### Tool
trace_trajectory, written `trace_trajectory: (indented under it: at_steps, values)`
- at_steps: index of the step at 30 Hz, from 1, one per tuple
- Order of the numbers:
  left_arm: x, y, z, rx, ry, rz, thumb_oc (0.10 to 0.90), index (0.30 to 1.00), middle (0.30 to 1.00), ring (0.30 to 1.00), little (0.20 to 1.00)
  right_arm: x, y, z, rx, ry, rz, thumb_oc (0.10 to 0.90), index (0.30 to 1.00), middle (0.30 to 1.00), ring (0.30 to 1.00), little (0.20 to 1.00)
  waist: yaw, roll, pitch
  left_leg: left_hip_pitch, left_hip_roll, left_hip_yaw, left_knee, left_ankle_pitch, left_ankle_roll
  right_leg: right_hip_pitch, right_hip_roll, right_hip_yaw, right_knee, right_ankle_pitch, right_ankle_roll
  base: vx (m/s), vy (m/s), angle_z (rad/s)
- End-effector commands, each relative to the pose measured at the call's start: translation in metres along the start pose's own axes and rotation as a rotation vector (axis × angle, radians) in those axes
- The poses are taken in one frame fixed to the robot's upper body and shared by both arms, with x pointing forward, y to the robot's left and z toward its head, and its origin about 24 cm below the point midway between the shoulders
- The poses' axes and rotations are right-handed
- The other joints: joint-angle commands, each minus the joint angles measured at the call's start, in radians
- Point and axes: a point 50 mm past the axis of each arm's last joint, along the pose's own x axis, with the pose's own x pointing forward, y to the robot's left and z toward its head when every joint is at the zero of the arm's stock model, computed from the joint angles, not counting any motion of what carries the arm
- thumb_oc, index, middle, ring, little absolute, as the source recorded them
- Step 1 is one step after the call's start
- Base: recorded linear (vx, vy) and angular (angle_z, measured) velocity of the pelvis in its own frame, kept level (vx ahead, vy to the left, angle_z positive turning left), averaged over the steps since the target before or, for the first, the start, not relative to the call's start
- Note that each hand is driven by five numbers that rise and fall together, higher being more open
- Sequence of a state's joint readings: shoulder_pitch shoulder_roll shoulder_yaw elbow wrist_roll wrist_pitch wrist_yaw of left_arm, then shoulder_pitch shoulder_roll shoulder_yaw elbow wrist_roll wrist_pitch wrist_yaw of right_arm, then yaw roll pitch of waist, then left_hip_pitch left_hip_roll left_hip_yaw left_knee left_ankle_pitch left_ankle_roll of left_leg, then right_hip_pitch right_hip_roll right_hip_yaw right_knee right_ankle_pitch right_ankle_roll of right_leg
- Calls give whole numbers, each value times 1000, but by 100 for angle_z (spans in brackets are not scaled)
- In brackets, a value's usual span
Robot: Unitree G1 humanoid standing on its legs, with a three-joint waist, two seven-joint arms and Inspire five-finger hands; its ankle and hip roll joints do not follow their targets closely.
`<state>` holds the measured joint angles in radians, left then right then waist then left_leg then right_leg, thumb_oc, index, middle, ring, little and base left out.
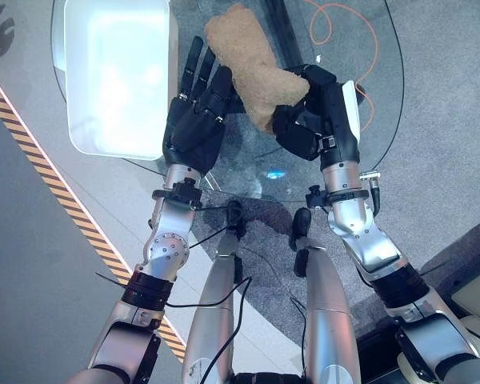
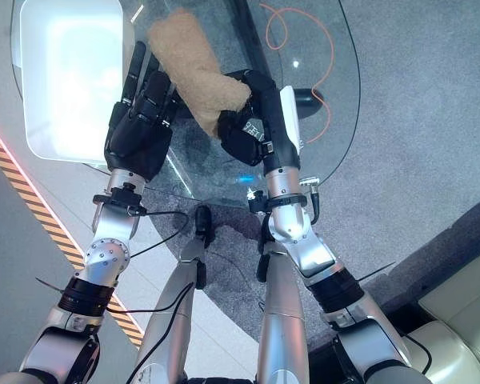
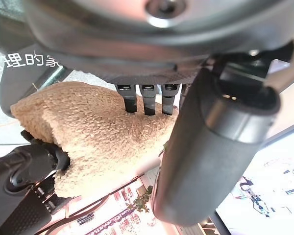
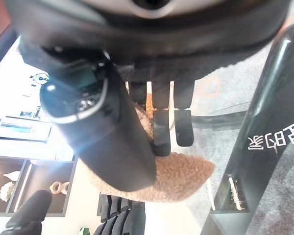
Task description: Wipe the table with a cloth and put it in the basket.
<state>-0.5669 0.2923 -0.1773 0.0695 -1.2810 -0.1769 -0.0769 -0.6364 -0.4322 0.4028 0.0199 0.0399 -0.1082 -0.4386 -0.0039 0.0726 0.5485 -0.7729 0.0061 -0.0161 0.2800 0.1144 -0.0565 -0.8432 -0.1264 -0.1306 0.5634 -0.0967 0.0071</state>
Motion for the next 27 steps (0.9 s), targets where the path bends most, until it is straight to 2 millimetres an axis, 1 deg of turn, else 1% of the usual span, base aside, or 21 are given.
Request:
trace_trajectory:
  at_steps: [1, 16, 21, 27]
  values:
    - [25, -62, 17, -21, -77, -310, 800, 900, 900, 900, 900, 15, 11, 116, 207, -562, 53, 100, 300, 300, 300, 200, 1, -11, -28, 44, -63, 81, 46, -110, 45, 63, 65, -17, -128, 34, 27, 0, 0, 0]
    - [29, -71, 11, -66, -36, -360, 800, 900, 900, 900, 900, 17, 20, 120, 174, -566, 100, 100, 300, 300, 300, 200, -1, -13, -28, 42, -64, 82, 44, -109, 43, 61, 66, -17, -133, 34, 26, 0, 0, 0]
    - [30, -71, 8, -58, -13, -364, 800, 900, 900, 900, 900, 18, 23, 118, 160, -560, 129, 100, 300, 300, 300, 200, 1, -12, -28, 44, -65, 81, 44, -109, 41, 65, 64, -19, -133, 33, 27, 0, 0, 0]
    - [30, -73, 4, -53, 22, -368, 800, 900, 900, 900, 900, 17, 29, 123, 145, -579, 196, 100, 300, 300, 300, 200, 3, -12, -28, 45, -68, 80, 44, -109, 42, 66, 64, -20, -135, 33, 28, 0, 0, 0]
